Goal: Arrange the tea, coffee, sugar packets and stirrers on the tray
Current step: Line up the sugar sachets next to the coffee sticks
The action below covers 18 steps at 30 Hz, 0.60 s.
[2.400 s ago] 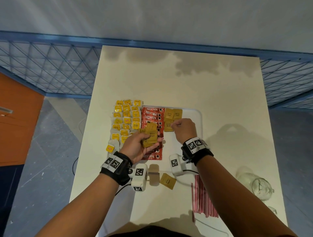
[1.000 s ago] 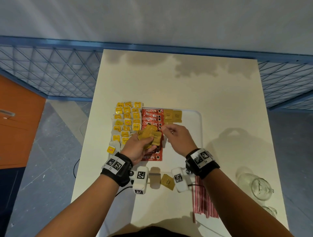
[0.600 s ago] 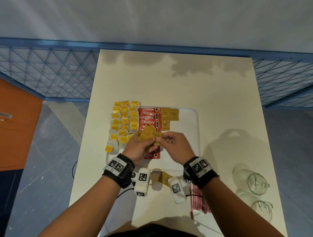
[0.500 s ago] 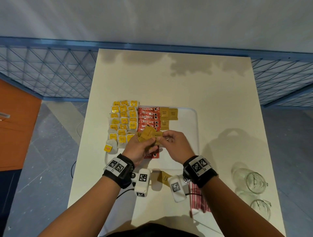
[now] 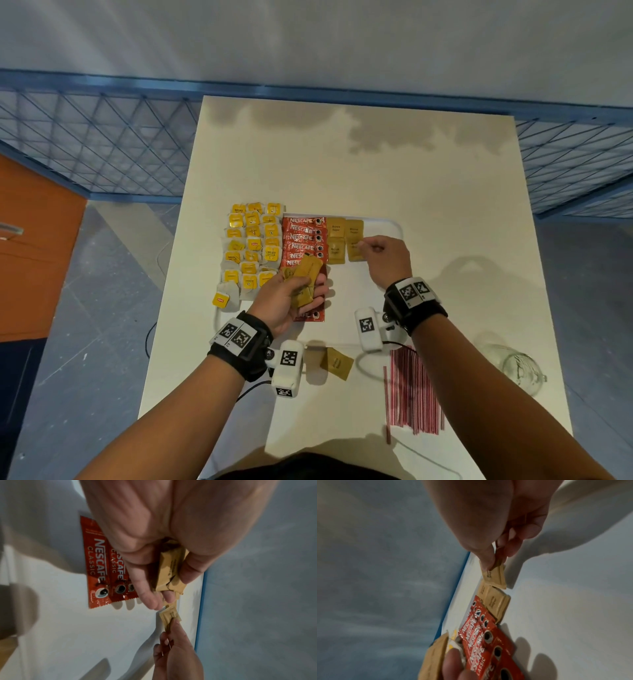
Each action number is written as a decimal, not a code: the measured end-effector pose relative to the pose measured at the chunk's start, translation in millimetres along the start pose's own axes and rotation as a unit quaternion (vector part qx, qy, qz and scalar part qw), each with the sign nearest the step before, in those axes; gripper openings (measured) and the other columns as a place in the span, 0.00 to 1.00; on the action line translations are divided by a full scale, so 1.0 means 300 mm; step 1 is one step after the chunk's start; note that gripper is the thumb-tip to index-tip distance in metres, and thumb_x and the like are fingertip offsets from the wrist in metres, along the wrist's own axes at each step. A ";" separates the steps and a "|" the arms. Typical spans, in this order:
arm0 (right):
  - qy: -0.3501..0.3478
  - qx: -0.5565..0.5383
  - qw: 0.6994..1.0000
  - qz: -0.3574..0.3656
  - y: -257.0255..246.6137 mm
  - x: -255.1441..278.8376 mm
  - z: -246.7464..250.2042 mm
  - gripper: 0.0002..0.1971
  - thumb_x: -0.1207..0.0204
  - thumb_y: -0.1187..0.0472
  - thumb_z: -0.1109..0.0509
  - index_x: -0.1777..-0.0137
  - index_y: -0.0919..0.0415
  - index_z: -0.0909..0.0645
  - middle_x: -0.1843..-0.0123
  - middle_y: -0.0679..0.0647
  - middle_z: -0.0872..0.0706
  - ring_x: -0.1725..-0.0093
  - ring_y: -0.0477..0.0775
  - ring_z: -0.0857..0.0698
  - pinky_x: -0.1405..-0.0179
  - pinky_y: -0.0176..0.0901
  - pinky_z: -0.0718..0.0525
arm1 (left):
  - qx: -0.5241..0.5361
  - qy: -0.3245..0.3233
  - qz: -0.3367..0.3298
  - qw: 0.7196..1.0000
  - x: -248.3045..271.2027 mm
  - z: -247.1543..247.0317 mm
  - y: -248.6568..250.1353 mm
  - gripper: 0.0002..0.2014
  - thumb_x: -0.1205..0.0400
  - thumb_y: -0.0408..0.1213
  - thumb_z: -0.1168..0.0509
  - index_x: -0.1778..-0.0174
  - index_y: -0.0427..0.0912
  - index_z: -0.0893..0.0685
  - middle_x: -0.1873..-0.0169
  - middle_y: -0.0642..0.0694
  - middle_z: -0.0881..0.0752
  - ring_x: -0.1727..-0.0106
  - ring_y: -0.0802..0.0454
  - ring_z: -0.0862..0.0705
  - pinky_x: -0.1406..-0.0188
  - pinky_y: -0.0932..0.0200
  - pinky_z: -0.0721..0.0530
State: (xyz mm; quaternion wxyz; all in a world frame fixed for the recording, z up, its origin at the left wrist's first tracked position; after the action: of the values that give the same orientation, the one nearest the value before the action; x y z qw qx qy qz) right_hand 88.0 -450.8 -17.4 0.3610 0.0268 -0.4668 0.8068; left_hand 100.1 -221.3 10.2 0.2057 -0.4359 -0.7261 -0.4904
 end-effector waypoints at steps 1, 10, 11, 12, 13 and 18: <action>-0.001 0.005 1.000 -0.008 0.009 -0.003 -0.005 0.05 0.20 0.54 0.24 0.50 0.53 0.08 0.54 0.46 0.08 0.55 0.44 0.13 0.47 0.39 0.16 | -0.003 -0.001 0.001 1.000 -0.001 0.002 0.000 0.11 0.11 0.28 0.42 0.39 0.37 0.15 0.44 0.33 0.10 0.50 0.43 0.08 0.48 0.50 0.12; 0.007 0.061 0.998 -0.025 0.046 -0.019 -0.037 0.05 0.21 0.50 0.24 0.55 0.50 0.12 0.58 0.41 0.11 0.53 0.48 0.11 0.48 0.45 0.13 | -0.049 0.018 -0.011 0.999 -0.016 0.013 -0.007 0.15 0.13 0.29 0.38 0.30 0.37 0.20 0.43 0.36 0.09 0.47 0.44 0.12 0.49 0.52 0.12; 0.009 0.063 0.998 -0.025 0.045 -0.017 -0.036 0.05 0.21 0.50 0.25 0.56 0.49 0.14 0.59 0.41 0.12 0.54 0.48 0.11 0.50 0.45 0.13 | -0.051 0.018 -0.014 0.998 -0.017 0.012 -0.008 0.14 0.13 0.29 0.38 0.31 0.38 0.19 0.47 0.39 0.08 0.53 0.47 0.12 0.56 0.56 0.12; 0.013 0.066 0.997 -0.023 0.042 -0.014 -0.035 0.06 0.21 0.50 0.25 0.57 0.48 0.16 0.60 0.41 0.12 0.54 0.47 0.12 0.53 0.44 0.14 | -0.053 0.017 -0.017 0.998 -0.016 0.010 -0.007 0.13 0.13 0.29 0.38 0.33 0.38 0.19 0.50 0.41 0.08 0.57 0.49 0.12 0.60 0.59 0.12; 0.016 0.070 0.997 -0.020 0.036 -0.011 -0.033 0.07 0.21 0.50 0.25 0.58 0.48 0.18 0.60 0.41 0.13 0.55 0.47 0.13 0.57 0.42 0.16 | -0.055 0.016 -0.020 0.998 -0.017 0.010 -0.007 0.11 0.13 0.29 0.38 0.35 0.38 0.18 0.51 0.41 0.09 0.59 0.50 0.13 0.63 0.60 0.13; 0.014 0.057 0.998 -0.025 0.013 0.011 -0.021 0.09 0.19 0.49 0.27 0.52 0.49 0.23 0.63 0.42 0.18 0.58 0.48 0.15 0.61 0.41 0.21 | -0.063 0.024 -0.024 0.997 -0.022 0.010 -0.012 0.13 0.13 0.29 0.36 0.33 0.36 0.22 0.51 0.38 0.11 0.58 0.49 0.11 0.62 0.59 0.12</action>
State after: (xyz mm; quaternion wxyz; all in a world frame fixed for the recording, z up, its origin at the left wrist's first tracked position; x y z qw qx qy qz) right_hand 85.2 -445.2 -22.6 0.3856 0.0482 -0.4139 0.8232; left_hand 101.1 -221.9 2.0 0.1840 -0.4185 -0.6989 -0.5501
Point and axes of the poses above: each hand's wrist, its own x-axis away from the middle knuckle, its own z-axis out of the back of the hand, y = z × x, the point moved 3 cm from there along -x, towards the middle knuckle
